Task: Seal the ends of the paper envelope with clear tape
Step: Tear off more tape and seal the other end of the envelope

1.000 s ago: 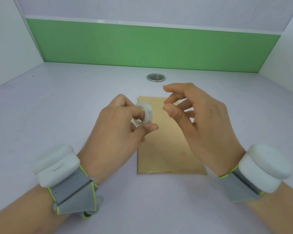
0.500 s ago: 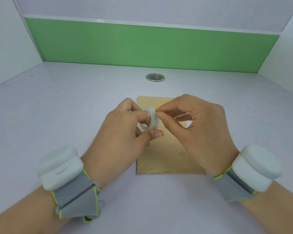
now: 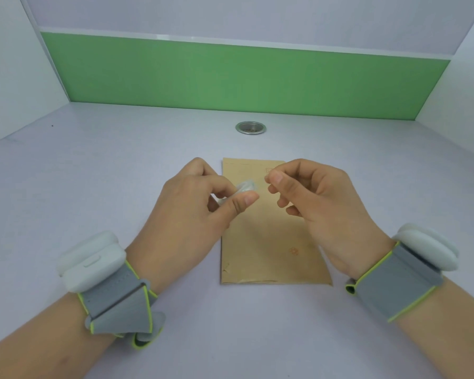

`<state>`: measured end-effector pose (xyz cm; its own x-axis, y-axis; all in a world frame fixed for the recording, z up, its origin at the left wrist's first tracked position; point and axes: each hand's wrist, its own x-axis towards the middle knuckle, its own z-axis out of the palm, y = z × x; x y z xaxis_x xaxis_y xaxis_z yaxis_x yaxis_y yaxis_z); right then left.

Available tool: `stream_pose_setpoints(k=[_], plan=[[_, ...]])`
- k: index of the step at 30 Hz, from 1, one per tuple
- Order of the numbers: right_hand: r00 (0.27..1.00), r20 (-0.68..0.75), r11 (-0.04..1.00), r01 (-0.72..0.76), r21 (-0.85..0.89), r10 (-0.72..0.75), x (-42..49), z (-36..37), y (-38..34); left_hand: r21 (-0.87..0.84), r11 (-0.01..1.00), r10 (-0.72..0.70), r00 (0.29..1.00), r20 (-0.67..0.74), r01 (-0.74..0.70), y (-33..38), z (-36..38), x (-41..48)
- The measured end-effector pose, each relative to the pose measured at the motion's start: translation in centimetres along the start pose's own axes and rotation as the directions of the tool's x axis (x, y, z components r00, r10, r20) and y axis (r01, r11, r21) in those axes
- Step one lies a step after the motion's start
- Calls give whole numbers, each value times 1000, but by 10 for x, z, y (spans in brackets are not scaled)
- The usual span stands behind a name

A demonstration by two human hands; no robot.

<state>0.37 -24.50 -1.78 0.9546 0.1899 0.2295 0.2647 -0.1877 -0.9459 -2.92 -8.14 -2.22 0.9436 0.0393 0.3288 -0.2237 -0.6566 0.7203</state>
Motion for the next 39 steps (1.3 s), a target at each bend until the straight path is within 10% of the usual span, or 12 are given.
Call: stream_pose_setpoints(k=[39], plan=[[970,-116,957,-183,224,213,7,-11,4,196,980,0,978,-208,41,-19,-14,11]])
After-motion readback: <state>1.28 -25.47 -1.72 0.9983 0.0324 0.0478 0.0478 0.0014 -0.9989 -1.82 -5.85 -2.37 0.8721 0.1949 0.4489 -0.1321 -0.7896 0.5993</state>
